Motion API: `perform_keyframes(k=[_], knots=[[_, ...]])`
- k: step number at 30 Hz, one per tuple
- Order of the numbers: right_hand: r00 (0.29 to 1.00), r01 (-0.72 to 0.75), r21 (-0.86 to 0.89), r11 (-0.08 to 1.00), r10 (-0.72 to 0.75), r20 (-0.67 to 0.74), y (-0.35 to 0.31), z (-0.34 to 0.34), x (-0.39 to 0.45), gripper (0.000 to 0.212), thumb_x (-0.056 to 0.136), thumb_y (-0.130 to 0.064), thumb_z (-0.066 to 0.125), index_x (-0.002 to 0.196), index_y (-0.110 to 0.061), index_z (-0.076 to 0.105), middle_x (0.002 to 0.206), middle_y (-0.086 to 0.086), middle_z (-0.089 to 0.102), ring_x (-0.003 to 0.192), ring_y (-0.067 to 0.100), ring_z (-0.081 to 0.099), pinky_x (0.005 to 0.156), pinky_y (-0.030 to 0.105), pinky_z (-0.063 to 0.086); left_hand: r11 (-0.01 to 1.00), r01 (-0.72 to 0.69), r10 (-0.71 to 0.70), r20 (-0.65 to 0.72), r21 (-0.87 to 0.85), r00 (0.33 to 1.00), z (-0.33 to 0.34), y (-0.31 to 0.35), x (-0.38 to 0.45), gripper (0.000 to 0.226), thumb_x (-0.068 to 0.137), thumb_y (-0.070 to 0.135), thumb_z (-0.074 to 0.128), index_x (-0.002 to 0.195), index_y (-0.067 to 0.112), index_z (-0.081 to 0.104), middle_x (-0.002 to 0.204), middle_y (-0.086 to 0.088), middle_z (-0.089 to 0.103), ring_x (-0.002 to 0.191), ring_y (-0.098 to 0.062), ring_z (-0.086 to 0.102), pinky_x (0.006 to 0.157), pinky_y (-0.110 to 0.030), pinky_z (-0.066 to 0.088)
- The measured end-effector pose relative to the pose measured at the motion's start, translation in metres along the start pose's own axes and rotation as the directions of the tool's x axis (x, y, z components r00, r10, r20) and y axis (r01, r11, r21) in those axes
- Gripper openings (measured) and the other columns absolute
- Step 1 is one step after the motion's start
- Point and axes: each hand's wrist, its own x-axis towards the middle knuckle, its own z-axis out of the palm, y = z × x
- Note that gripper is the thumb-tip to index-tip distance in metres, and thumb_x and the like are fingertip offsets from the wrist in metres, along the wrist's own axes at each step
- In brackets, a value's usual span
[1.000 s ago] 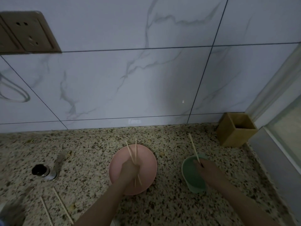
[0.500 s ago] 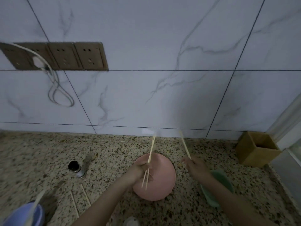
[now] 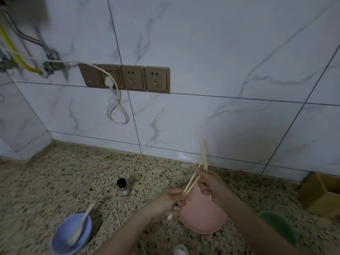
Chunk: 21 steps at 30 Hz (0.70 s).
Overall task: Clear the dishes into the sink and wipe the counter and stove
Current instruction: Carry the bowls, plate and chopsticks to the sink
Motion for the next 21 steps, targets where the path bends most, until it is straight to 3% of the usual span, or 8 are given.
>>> perform_keyframes(k=[4, 7, 9, 12, 14, 15, 17, 21], knots=[[0.988, 0.115, -0.222, 0.968, -0.135, -0.078, -0.01, 0.005, -0.001, 0.016, 0.091, -0.024, 0.06, 0.093, -0.008, 0.06, 0.044, -0.007, 0.036, 0.035, 0.007, 0.028, 0.038, 0.016, 0.021, 0.984, 0.015, -0.008, -0.041, 0.175, 0.999, -0.024, 0.012, -0.016, 0.027, 0.099, 0.018, 0.042, 0.082, 0.016, 0.063, 0.05, 0.011, 0.042, 0.04, -0.003, 0.031, 0.04, -0.015, 0.023], [0.916, 0.29, -0.523, 0.801, -0.391, -0.091, -0.019, 0.004, -0.004, 0.004, 0.087, -0.023, 0.065, 0.087, -0.019, 0.063, 0.056, -0.006, 0.045, 0.052, 0.011, 0.043, 0.053, 0.025, 0.037, 0.947, 0.055, -0.025, -0.097, 0.317, 0.995, -0.047, 0.019, -0.024, 0.022, 0.097, 0.013, 0.045, 0.09, 0.011, 0.066, 0.047, 0.011, 0.043, 0.039, -0.005, 0.029, 0.04, -0.017, 0.02], [0.856, 0.408, -0.662, 0.628, -0.515, 0.039, -0.022, 0.001, -0.003, 0.012, 0.081, -0.025, 0.071, 0.09, -0.027, 0.062, 0.056, -0.007, 0.04, 0.054, 0.011, 0.042, 0.057, 0.027, 0.037, 0.916, 0.102, -0.064, -0.11, 0.388, 0.992, -0.059, 0.024, -0.028, 0.025, 0.094, 0.007, 0.044, 0.104, 0.006, 0.067, 0.048, 0.01, 0.043, 0.041, -0.007, 0.028, 0.042, -0.018, 0.019], [0.78, 0.498, -0.851, 0.165, -0.515, 0.356, -0.019, 0.003, -0.001, 0.042, 0.068, -0.054, 0.066, 0.103, -0.032, 0.065, 0.067, -0.012, 0.06, 0.061, 0.01, 0.059, 0.058, 0.024, 0.046, 0.893, 0.137, -0.128, -0.049, 0.428, 0.99, -0.071, 0.034, -0.035, 0.033, 0.089, 0.0, 0.042, 0.112, 0.005, 0.066, 0.048, 0.009, 0.046, 0.039, -0.006, 0.028, 0.04, -0.017, 0.022], [0.657, 0.546, -0.827, -0.13, -0.546, 0.52, -0.016, 0.007, 0.0, 0.054, 0.064, -0.064, 0.058, 0.105, -0.031, 0.07, 0.085, -0.015, 0.072, 0.07, 0.006, 0.068, 0.06, 0.021, 0.054, 0.896, 0.14, -0.156, 0.004, 0.422, 0.988, -0.074, 0.041, -0.039, 0.032, 0.091, -0.001, 0.042, 0.111, 0.005, 0.065, 0.048, 0.01, 0.048, 0.038, -0.004, 0.03, 0.039, -0.016, 0.023], [0.587, 0.578, -0.786, -0.217, -0.559, 0.586, -0.015, 0.01, 0.0, 0.052, 0.063, -0.065, 0.055, 0.099, -0.032, 0.072, 0.087, -0.016, 0.073, 0.069, 0.004, 0.069, 0.058, 0.019, 0.054, 0.905, 0.142, -0.169, 0.031, 0.401, 0.985, -0.075, 0.043, -0.042, 0.03, 0.092, -0.001, 0.041, 0.109, 0.005, 0.064, 0.051, 0.008, 0.049, 0.038, -0.004, 0.03, 0.039, -0.015, 0.023], [0.511, 0.647, -0.709, -0.281, -0.53, 0.676, -0.018, 0.015, -0.004, 0.04, 0.064, -0.064, 0.053, 0.085, -0.036, 0.072, 0.078, -0.018, 0.071, 0.064, 0.002, 0.067, 0.05, 0.017, 0.051, 0.923, 0.15, -0.194, 0.093, 0.356, 0.977, -0.077, 0.044, -0.046, 0.026, 0.094, -0.002, 0.038, 0.105, 0.006, 0.061, 0.06, 0.002, 0.048, 0.04, -0.003, 0.031, 0.04, -0.014, 0.023], [0.434, 0.687, -0.629, -0.364, -0.489, 0.757, -0.018, 0.02, -0.005, 0.025, 0.072, -0.058, 0.055, 0.071, -0.036, 0.067, 0.064, -0.018, 0.062, 0.055, 0.001, 0.06, 0.042, 0.014, 0.041, 0.934, 0.188, -0.251, 0.184, 0.303, 0.95, -0.081, 0.045, -0.052, 0.029, 0.094, -0.003, 0.035, 0.106, 0.007, 0.06, 0.069, -0.001, 0.052, 0.047, -0.003, 0.04, 0.041, -0.013, 0.031]])
